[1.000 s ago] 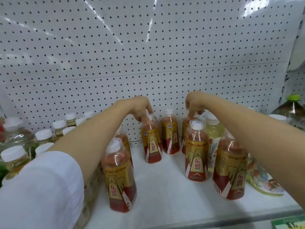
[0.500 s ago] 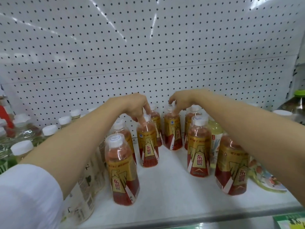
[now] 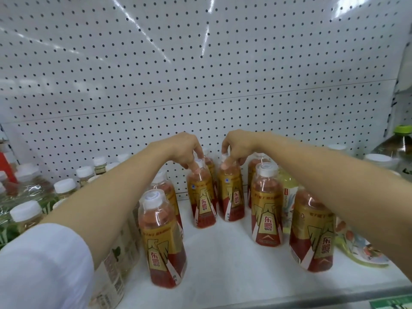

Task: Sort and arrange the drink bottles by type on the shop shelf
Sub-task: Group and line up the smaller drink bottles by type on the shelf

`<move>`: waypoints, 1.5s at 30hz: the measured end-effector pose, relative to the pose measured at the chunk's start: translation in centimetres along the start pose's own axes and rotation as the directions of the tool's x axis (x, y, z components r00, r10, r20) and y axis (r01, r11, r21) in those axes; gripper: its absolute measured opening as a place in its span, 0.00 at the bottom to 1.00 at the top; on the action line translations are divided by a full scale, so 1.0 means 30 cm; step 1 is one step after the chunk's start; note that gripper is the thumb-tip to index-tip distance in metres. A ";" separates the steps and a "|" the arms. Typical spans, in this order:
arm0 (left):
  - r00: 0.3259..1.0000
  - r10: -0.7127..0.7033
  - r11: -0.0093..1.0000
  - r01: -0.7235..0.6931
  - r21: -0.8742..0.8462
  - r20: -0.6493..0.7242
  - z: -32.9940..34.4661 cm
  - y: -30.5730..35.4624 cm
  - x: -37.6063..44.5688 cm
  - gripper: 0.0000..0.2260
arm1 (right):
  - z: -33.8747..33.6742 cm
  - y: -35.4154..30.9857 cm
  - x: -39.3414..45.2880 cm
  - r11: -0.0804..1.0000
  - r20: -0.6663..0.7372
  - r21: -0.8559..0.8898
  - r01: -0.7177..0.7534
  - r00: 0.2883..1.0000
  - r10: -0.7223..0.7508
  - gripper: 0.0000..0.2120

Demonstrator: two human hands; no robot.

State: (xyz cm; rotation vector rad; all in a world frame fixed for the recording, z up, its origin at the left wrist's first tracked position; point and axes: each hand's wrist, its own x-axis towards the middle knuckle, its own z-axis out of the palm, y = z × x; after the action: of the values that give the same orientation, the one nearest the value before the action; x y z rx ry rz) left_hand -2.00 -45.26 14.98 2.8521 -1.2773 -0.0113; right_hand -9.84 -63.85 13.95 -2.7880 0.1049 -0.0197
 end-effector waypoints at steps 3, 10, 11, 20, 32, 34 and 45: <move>1.000 0.010 1.000 -0.010 0.019 0.007 -0.005 0.010 0.028 0.25 | 0.010 -0.025 -0.005 0.999 -0.025 -0.051 -0.010 1.000 0.008 0.27; 0.997 0.030 0.999 -0.032 0.015 0.070 -0.023 0.010 0.050 0.24 | 0.016 -0.031 0.002 0.992 -0.028 -0.130 -0.006 1.000 0.003 0.26; 0.996 0.033 0.999 -0.035 0.019 0.078 -0.026 0.008 0.054 0.24 | 0.016 -0.032 0.003 0.990 -0.023 -0.143 -0.003 1.000 0.000 0.26; 0.993 0.061 0.997 -0.065 0.038 0.104 -0.031 0.000 0.048 0.25 | 0.028 -0.042 -0.008 0.980 -0.020 -0.200 0.020 1.000 -0.024 0.25; 0.987 0.046 0.999 -0.049 0.013 0.154 -0.060 0.002 0.003 0.27 | 0.033 -0.061 -0.019 0.982 -0.019 -0.188 0.002 1.000 -0.005 0.26; 0.989 0.061 0.992 -0.044 -0.120 0.137 -0.081 0.003 0.014 0.26 | 0.018 -0.063 -0.039 0.989 0.001 -0.145 -0.004 1.000 0.004 0.27; 0.996 -0.085 0.990 0.088 -0.107 0.030 0.023 -0.001 0.220 0.33 | -0.109 0.019 -0.305 0.977 0.187 -0.200 -0.072 0.976 0.110 0.24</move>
State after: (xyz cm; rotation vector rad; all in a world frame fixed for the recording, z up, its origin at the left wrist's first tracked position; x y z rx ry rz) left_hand 2.41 -50.16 14.28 2.8208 -1.1192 -0.1138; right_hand -19.09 -64.80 16.82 -2.9552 0.1950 0.3057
